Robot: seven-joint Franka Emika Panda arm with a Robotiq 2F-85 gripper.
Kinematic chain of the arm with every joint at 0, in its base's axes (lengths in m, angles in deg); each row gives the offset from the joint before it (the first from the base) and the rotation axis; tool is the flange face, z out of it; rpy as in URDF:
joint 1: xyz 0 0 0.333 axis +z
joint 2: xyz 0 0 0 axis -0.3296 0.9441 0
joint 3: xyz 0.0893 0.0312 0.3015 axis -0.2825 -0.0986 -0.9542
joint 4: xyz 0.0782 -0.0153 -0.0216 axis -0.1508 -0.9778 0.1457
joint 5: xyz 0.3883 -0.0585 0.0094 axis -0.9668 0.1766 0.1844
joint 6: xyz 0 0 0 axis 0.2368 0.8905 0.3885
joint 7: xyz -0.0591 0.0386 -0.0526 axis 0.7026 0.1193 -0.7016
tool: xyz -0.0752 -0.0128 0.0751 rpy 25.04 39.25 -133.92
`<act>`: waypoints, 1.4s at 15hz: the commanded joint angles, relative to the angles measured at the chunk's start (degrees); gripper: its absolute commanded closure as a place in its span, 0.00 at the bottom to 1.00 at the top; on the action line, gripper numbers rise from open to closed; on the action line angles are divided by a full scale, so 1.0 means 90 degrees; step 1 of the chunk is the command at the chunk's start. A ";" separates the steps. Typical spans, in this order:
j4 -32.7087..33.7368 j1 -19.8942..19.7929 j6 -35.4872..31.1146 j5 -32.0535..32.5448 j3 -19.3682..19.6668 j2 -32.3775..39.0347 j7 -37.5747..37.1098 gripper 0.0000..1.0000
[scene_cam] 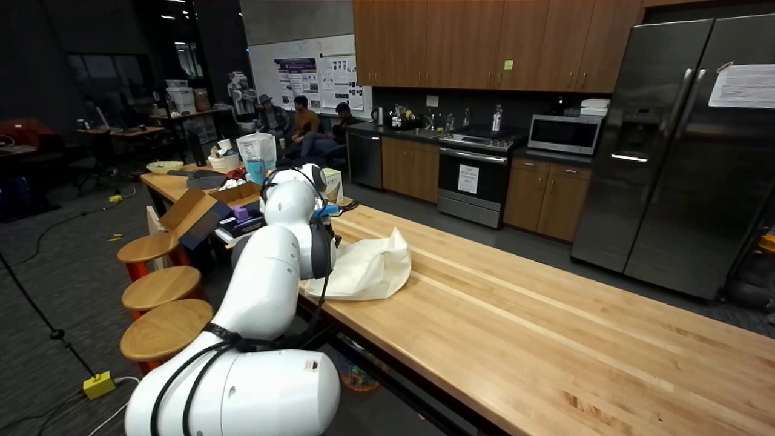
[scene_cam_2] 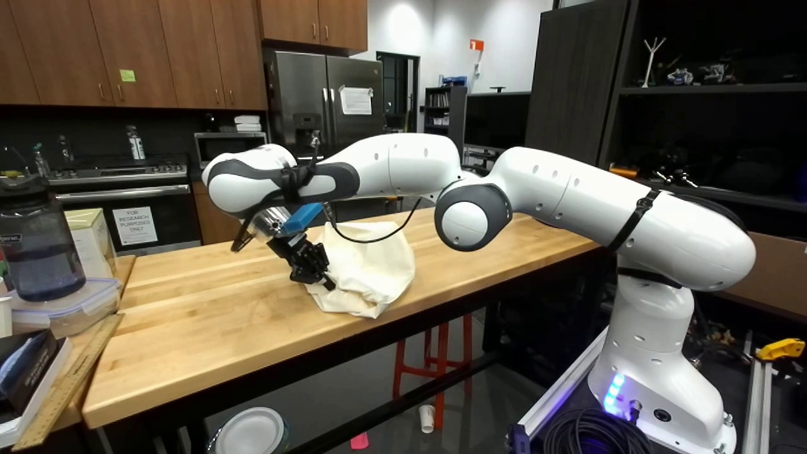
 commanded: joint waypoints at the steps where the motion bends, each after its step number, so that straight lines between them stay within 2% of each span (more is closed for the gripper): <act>1: 0.0390 0.0422 0.0125 0.0351 0.0198 0.0246 0.0730 0.99; 2: 0.0405 0.0484 0.0112 0.0407 0.0224 0.0260 0.0841 0.99; 3: -0.0184 0.0482 -0.0158 0.0490 0.0177 -0.0065 0.0862 0.99; 4: -0.0176 0.0488 -0.0159 0.0563 0.0212 -0.0064 0.0963 0.99; 5: 0.0414 0.0510 0.0107 0.0591 0.0340 0.0249 0.1163 0.99; 9: -0.0050 0.0168 -0.0093 0.0535 0.0400 -0.0198 0.1757 0.99; 13: 0.0022 -0.0450 -0.0290 0.0316 0.0318 -0.0327 0.1744 0.99; 21: 0.0093 -0.2102 -0.0977 -0.0930 -0.0081 -0.0377 0.0788 0.99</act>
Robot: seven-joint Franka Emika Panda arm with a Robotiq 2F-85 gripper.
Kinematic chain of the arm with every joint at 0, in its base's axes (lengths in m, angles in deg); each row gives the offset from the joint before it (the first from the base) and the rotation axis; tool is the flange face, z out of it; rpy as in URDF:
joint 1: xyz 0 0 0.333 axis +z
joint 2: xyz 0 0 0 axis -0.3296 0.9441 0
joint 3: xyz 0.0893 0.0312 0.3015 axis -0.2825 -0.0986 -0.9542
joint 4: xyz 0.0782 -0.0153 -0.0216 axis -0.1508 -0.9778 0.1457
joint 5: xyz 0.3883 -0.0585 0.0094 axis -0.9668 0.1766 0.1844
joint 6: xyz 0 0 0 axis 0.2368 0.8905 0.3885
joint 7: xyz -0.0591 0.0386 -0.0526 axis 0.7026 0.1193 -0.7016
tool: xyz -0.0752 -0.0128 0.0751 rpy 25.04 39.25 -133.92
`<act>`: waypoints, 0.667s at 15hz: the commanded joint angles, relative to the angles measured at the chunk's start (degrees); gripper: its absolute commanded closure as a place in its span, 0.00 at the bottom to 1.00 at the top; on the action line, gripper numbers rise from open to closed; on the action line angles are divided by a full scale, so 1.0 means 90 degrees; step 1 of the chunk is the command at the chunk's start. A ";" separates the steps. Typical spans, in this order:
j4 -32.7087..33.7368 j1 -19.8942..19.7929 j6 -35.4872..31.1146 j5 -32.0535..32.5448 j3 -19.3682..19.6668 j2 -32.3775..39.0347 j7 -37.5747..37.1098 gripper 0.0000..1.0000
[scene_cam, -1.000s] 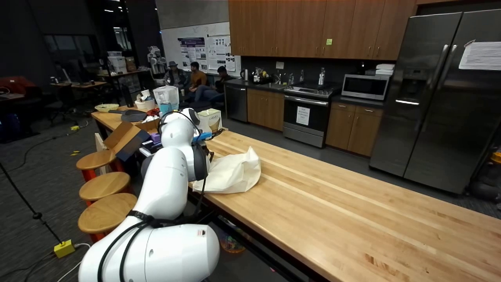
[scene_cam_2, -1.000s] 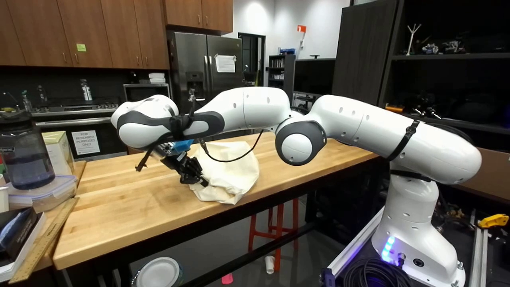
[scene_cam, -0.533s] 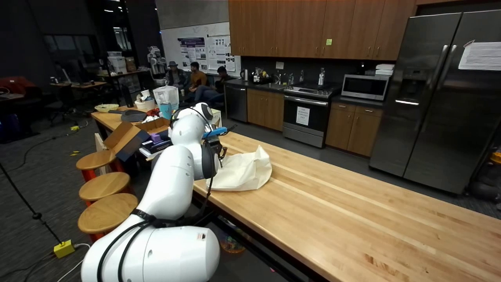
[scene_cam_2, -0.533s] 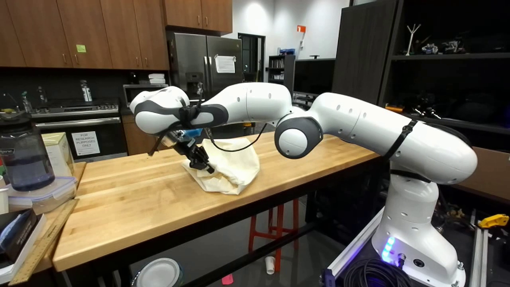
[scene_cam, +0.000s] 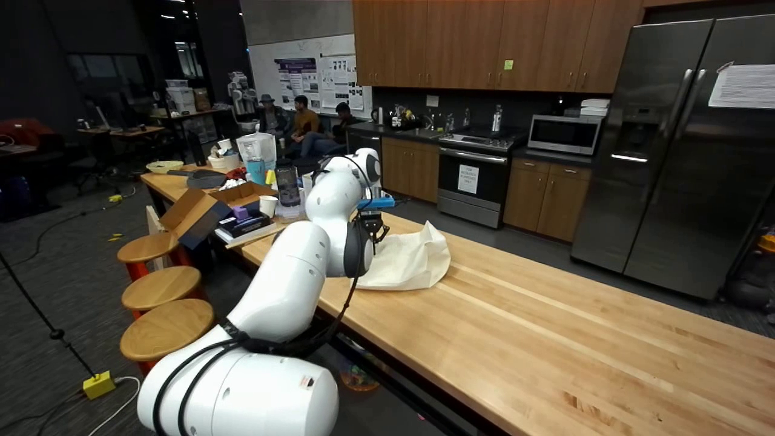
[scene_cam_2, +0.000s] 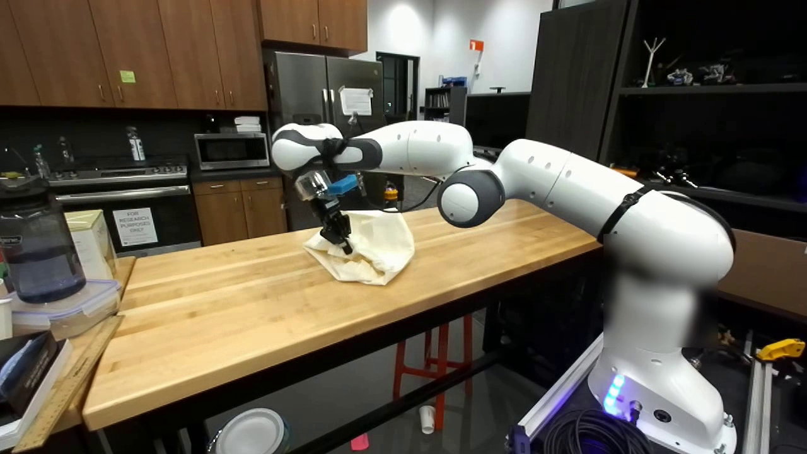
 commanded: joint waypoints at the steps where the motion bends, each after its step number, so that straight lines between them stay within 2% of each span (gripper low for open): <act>1: -0.0036 -0.0665 -0.0235 -0.0564 -0.0254 -0.0131 -0.0540 0.99; 10: -0.0056 -0.2076 -0.1096 -0.1743 -0.0667 -0.0352 -0.1425 0.99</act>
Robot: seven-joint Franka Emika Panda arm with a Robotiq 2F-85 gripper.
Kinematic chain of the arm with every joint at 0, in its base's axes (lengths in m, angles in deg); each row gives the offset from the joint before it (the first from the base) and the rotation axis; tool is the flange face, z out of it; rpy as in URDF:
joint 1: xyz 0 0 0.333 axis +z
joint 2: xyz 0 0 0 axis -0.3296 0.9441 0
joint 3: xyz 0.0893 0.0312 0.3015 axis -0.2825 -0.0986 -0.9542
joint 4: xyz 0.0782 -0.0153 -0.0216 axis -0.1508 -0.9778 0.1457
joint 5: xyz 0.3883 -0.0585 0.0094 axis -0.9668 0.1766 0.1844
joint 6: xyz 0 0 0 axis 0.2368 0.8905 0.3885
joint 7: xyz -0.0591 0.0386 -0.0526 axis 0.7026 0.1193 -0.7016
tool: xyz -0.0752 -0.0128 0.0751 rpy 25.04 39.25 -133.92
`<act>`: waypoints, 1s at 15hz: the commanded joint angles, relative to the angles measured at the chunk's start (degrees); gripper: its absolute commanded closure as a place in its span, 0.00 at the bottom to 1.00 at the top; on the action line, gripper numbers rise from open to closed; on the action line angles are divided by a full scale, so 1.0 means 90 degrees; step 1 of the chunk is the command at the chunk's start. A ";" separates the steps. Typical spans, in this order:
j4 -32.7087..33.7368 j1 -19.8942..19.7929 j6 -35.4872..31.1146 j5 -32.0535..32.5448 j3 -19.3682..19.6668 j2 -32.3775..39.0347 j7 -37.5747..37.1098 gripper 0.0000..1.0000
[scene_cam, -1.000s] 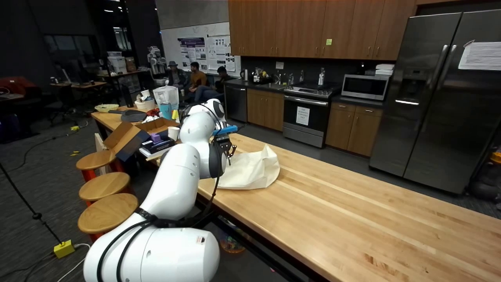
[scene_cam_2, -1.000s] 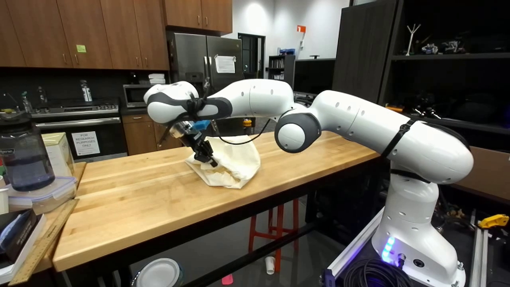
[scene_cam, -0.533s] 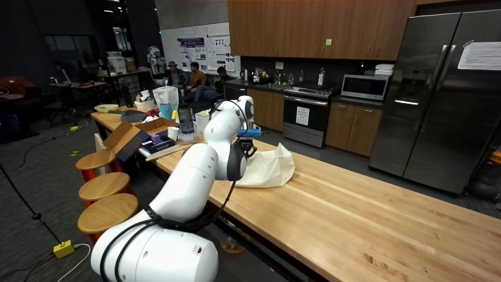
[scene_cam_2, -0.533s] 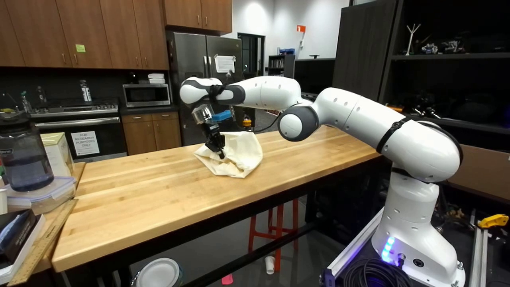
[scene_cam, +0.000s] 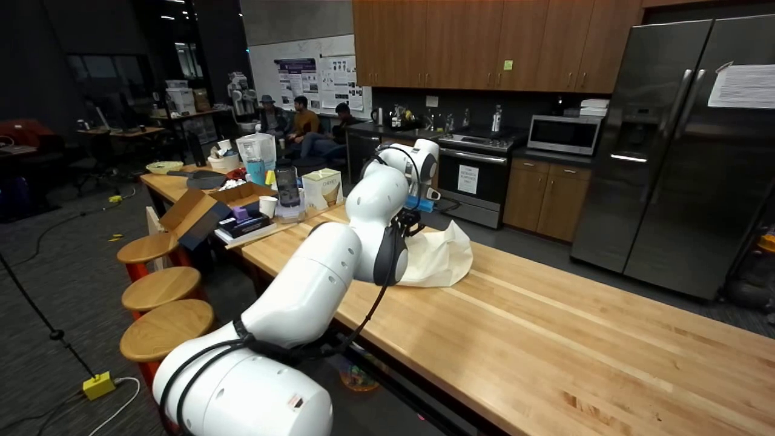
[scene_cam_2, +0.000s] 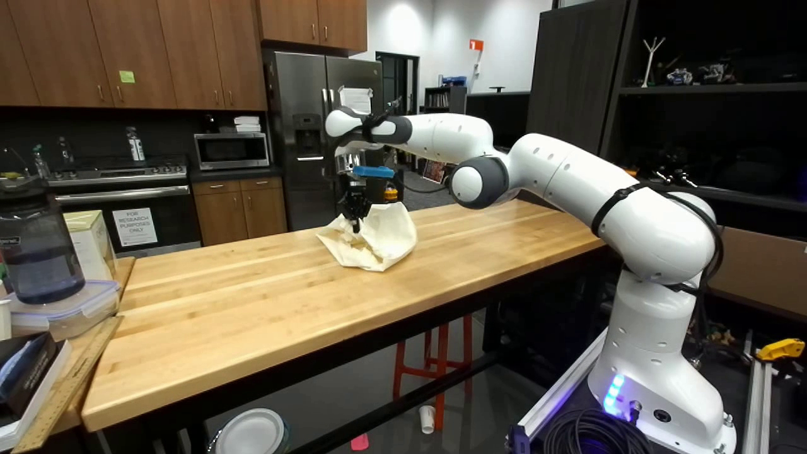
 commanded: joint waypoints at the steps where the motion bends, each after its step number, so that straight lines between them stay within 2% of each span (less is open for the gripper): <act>1: -0.0114 -0.0568 -0.0264 -0.0382 -0.0192 -0.0180 -0.0296 0.99; 10: -0.0062 -0.1990 -0.0369 -0.1336 -0.0365 0.0211 -0.0840 0.99; 11: -0.0231 -0.2179 -0.0436 -0.1413 -0.0465 0.0144 -0.0878 0.99; 15: 0.0070 -0.2697 -0.0420 -0.1717 -0.0579 0.0321 -0.1160 0.99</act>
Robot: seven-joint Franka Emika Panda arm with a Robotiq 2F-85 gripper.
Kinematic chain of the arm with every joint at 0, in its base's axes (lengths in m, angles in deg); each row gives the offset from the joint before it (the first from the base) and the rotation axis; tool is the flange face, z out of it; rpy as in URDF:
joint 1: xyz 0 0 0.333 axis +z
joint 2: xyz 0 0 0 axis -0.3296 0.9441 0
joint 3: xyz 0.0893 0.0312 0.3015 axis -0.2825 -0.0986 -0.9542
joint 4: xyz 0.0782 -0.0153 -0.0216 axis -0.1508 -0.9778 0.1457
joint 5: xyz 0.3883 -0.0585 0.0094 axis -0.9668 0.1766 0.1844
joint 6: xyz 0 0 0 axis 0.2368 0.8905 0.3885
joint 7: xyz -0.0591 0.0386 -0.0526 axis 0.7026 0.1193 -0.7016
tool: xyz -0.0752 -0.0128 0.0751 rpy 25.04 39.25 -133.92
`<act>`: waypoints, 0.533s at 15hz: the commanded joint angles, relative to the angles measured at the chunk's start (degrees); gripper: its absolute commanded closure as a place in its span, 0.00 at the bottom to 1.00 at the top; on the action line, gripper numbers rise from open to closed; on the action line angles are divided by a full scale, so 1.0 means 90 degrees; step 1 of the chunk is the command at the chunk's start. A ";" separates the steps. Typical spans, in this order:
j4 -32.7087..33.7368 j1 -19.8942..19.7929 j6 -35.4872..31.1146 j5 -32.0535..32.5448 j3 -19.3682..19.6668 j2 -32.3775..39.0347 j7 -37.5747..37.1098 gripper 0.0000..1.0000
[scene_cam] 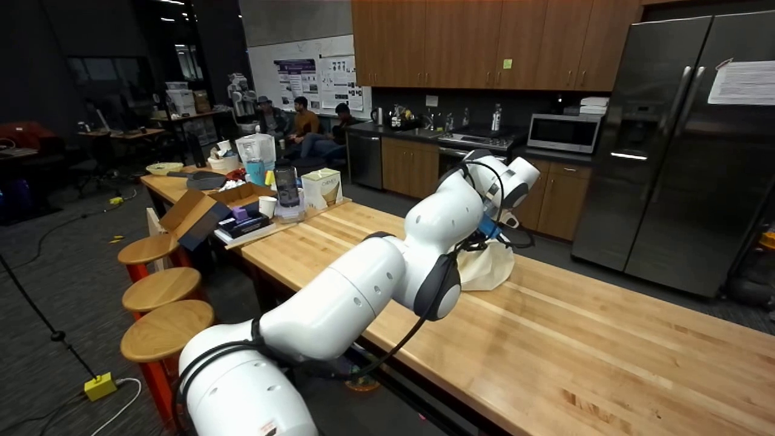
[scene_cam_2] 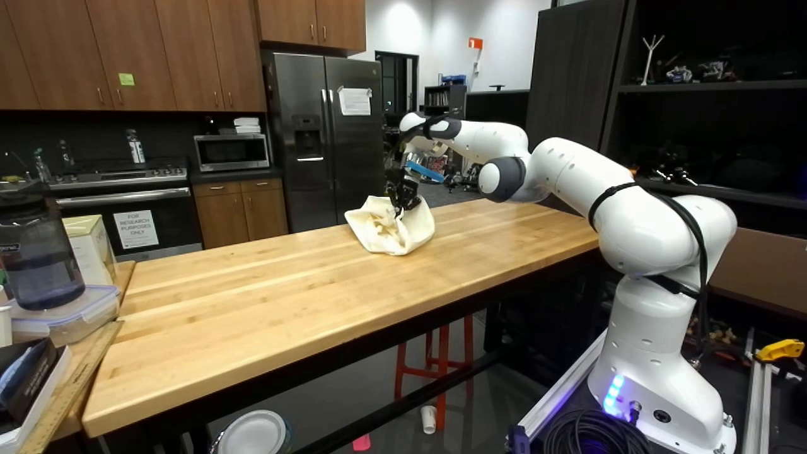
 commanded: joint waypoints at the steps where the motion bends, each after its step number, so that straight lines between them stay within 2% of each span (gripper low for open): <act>1: 0.0051 -0.0458 -0.0111 -0.0282 -0.0186 -0.0029 -0.0345 0.99; 8: -0.0097 -0.1136 -0.0349 -0.0413 -0.0181 -0.0130 -0.0896 0.99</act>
